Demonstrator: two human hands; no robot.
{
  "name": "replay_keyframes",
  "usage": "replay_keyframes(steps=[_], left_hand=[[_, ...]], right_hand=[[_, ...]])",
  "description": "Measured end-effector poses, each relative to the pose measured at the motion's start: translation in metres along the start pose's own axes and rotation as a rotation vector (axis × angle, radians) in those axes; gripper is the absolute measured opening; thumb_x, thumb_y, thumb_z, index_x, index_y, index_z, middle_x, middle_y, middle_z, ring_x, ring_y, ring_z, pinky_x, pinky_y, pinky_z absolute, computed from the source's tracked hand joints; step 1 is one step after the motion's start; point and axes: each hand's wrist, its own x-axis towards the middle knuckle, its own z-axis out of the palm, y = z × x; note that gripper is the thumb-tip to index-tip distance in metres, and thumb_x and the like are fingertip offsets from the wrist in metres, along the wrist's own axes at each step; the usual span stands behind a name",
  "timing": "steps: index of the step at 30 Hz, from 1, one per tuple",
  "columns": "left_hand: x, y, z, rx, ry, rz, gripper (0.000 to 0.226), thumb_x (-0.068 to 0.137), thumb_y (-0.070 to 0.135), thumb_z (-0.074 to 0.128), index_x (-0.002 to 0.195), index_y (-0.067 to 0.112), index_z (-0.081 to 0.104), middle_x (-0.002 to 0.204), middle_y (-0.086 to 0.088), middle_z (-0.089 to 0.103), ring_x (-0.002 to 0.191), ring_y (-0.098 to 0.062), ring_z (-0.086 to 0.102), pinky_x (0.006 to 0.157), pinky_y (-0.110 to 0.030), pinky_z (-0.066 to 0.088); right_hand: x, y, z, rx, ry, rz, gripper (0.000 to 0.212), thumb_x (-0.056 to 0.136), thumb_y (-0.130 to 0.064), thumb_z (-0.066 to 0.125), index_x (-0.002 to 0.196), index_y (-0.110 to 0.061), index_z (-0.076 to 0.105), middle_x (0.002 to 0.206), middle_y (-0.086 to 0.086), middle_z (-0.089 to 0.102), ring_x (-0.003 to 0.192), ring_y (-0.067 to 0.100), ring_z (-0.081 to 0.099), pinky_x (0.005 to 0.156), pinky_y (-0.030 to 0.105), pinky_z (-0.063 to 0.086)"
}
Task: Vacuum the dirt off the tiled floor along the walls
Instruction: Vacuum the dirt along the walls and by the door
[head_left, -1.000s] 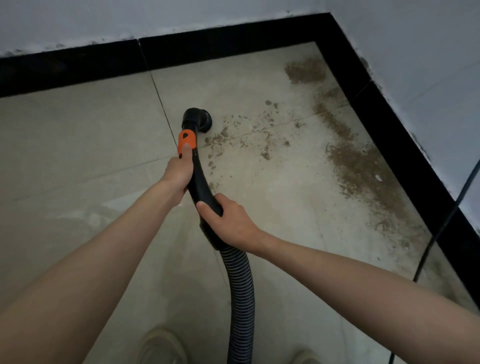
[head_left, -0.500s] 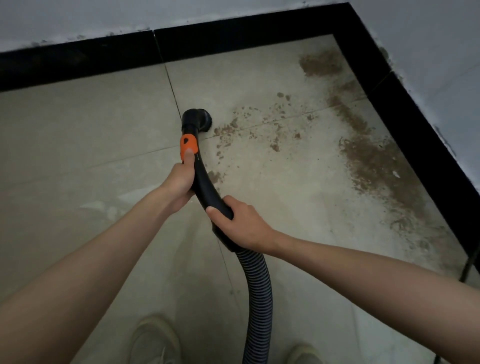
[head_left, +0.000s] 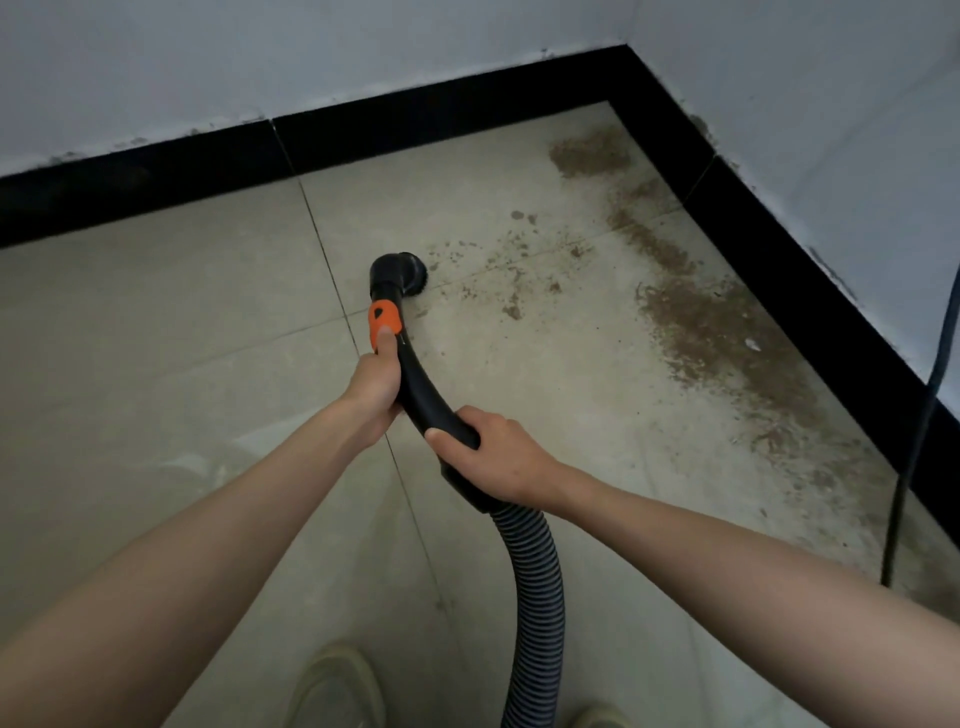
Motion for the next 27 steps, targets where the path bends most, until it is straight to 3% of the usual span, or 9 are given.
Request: replay_keyframes(steps=[7,10,14,18,23,27], left_hand=[[0.033,0.03,0.02,0.1,0.012,0.042,0.057,0.1,0.051,0.027,0.122,0.003,0.047,0.09,-0.005,0.057,0.079,-0.016,0.056,0.063,-0.028,0.046],[0.038,0.033,0.031,0.117,-0.006,0.041,0.055,0.1,0.051,0.028,0.118,0.003,0.048,0.089,-0.005,0.057,0.079,-0.017,0.057,0.067,-0.029,0.047],[0.03,0.019,0.04,0.131,-0.012,0.057,0.051,0.1,0.049,0.027,0.111,0.005,0.049,0.086,-0.005,0.058,0.076,-0.016,0.057,0.059,-0.025,0.046],[0.013,-0.005,0.038,0.169,-0.026,0.06,0.055,0.1,0.051,0.027,0.116,0.004,0.05,0.096,-0.008,0.058,0.088,-0.021,0.058,0.076,-0.031,0.05],[0.0,-0.014,0.032,0.092,-0.006,0.035,0.048,0.1,0.048,0.03,0.109,0.005,0.048,0.09,-0.006,0.058,0.081,-0.017,0.057,0.064,-0.026,0.047],[0.0,-0.002,0.044,0.096,-0.057,0.019,0.049,0.101,0.046,0.029,0.119,0.003,0.045,0.094,-0.006,0.056,0.084,-0.017,0.057,0.068,-0.028,0.048]], right_hand=[[0.035,-0.003,-0.022,0.047,0.056,0.016,0.039,0.093,-0.056,0.05,0.097,-0.018,0.058,0.094,0.006,0.069,0.088,0.024,0.065,0.081,0.041,0.054],[0.036,0.005,-0.027,0.061,0.089,0.033,0.038,0.093,-0.056,0.049,0.095,-0.019,0.057,0.089,0.004,0.068,0.084,0.023,0.065,0.077,0.04,0.054],[0.02,0.019,-0.023,0.083,0.112,0.05,0.034,0.092,-0.057,0.05,0.091,-0.024,0.056,0.085,0.001,0.068,0.08,0.021,0.065,0.075,0.04,0.055],[-0.004,0.029,-0.013,0.073,0.086,0.06,0.031,0.093,-0.056,0.05,0.094,-0.025,0.055,0.085,0.0,0.067,0.081,0.021,0.065,0.076,0.04,0.055],[-0.019,0.026,-0.012,0.083,0.054,0.039,0.035,0.093,-0.055,0.05,0.096,-0.021,0.057,0.089,0.003,0.068,0.082,0.022,0.066,0.078,0.043,0.055],[-0.016,0.029,-0.023,0.108,0.08,0.046,0.035,0.093,-0.054,0.051,0.095,-0.019,0.058,0.089,0.002,0.069,0.083,0.021,0.066,0.08,0.043,0.055]])
